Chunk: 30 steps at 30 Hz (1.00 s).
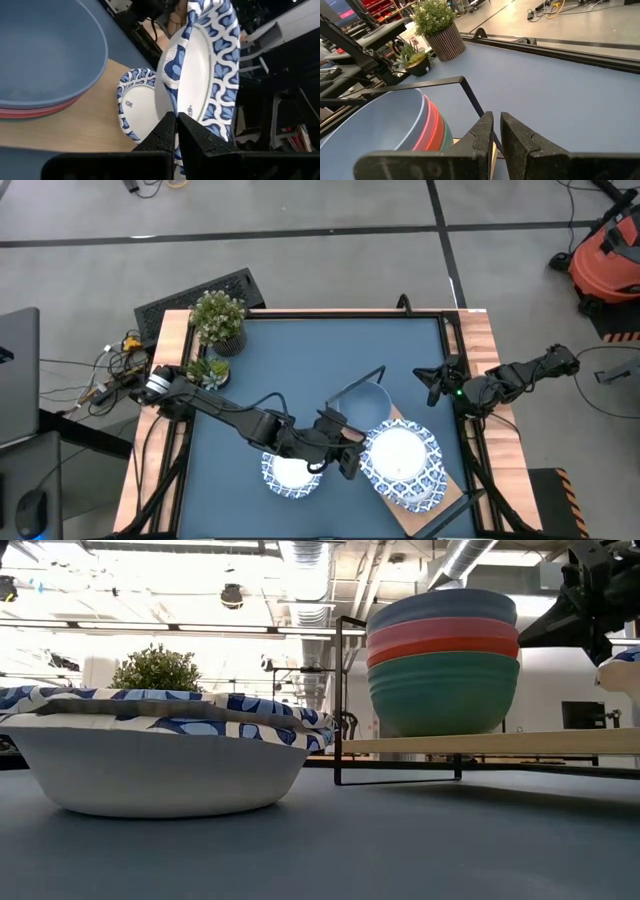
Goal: Place and stack bowls onto a shelf
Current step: Stack the white bowl on top of the white bowl on the shelf
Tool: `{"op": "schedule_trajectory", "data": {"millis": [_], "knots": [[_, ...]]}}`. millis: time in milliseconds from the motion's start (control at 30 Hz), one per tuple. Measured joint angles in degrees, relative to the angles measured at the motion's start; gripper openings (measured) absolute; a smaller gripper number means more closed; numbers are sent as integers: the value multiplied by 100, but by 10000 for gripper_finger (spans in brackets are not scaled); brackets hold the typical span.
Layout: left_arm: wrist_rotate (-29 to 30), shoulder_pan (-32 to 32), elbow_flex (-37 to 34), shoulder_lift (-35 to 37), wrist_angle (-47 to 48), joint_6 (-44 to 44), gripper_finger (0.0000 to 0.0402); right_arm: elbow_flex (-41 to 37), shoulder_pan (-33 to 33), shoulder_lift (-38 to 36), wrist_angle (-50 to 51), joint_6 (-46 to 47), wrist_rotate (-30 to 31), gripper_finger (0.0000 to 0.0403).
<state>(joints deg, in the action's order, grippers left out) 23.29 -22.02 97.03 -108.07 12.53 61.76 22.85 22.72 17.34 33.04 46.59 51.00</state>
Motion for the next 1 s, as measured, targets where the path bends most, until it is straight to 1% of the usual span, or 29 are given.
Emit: {"op": "schedule_trajectory", "data": {"millis": [667, 1000], "knots": [[81, -16, 0, 0, 2, 92, 0, 0, 0, -1, -1, -7, 99, 63], [187, -169, -4, -67, -27, 115, 0, 0, 0, -2, -4, 2, 99, 63]]}}
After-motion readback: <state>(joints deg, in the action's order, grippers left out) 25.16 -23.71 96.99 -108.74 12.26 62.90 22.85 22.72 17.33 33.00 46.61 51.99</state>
